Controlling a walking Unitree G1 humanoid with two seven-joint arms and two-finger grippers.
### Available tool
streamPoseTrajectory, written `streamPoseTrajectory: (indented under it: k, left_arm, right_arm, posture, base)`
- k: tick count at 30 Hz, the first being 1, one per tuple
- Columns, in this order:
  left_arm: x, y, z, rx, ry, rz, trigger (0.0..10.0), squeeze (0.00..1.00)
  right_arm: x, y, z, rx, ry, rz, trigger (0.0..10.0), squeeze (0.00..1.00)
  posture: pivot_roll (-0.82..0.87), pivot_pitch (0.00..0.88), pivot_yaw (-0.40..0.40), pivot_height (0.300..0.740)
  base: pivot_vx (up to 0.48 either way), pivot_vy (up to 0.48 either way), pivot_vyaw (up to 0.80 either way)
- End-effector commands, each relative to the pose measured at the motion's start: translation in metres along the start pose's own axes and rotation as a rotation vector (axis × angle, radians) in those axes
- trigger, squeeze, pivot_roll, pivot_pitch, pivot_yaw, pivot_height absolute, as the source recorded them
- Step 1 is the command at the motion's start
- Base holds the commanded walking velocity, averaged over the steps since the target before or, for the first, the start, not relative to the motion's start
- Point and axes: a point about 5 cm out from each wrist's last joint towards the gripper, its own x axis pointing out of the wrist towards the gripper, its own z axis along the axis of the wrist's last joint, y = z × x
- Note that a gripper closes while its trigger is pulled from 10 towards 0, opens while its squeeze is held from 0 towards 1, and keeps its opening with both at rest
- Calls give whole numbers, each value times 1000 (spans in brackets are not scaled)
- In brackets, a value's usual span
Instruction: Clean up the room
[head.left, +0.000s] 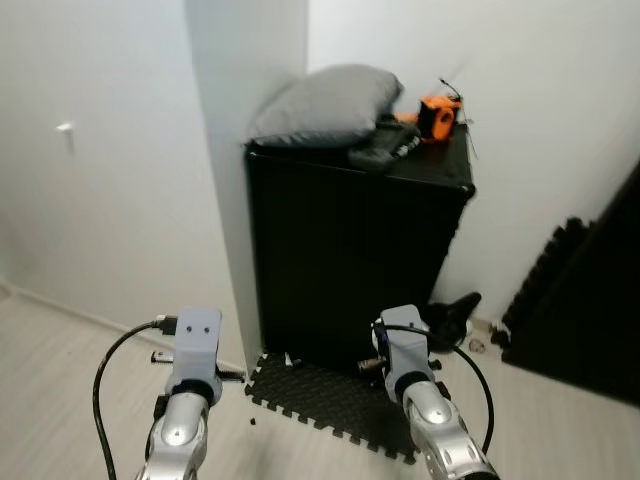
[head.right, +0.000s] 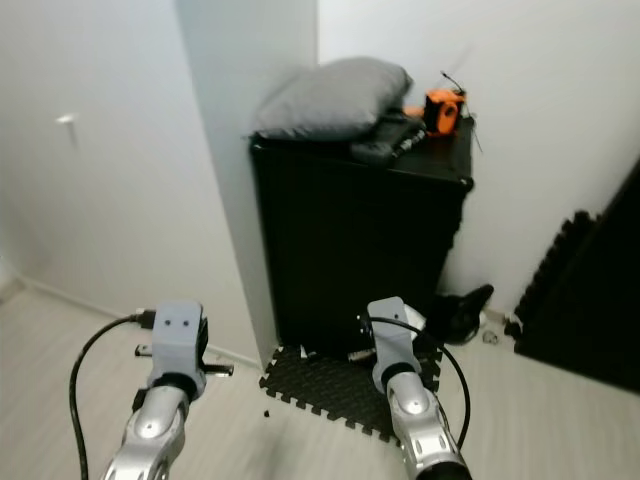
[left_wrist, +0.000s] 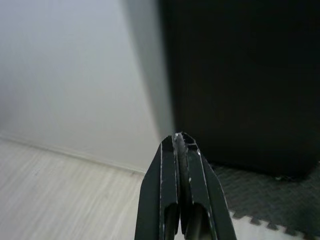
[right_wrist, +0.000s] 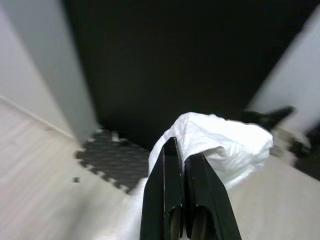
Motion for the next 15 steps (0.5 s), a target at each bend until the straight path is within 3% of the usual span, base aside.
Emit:
streamPoseTrajectory:
  k: [1,15]
  left_arm:
    - [-1,0,-2,7,12,-2,10000,0]
    - [-2,-2,-2,3,14,-13,10000,0]
  right_arm:
    - [-1,1,-1,22,8,-4,10000,0]
    - [2,-3,0,-25,7,-37,10000,0]
  posture:
    - [-13,99,16,740]
    - [-13,94,15,740]
  base:
    - [0,0,-800]
    - [0,0,-800]
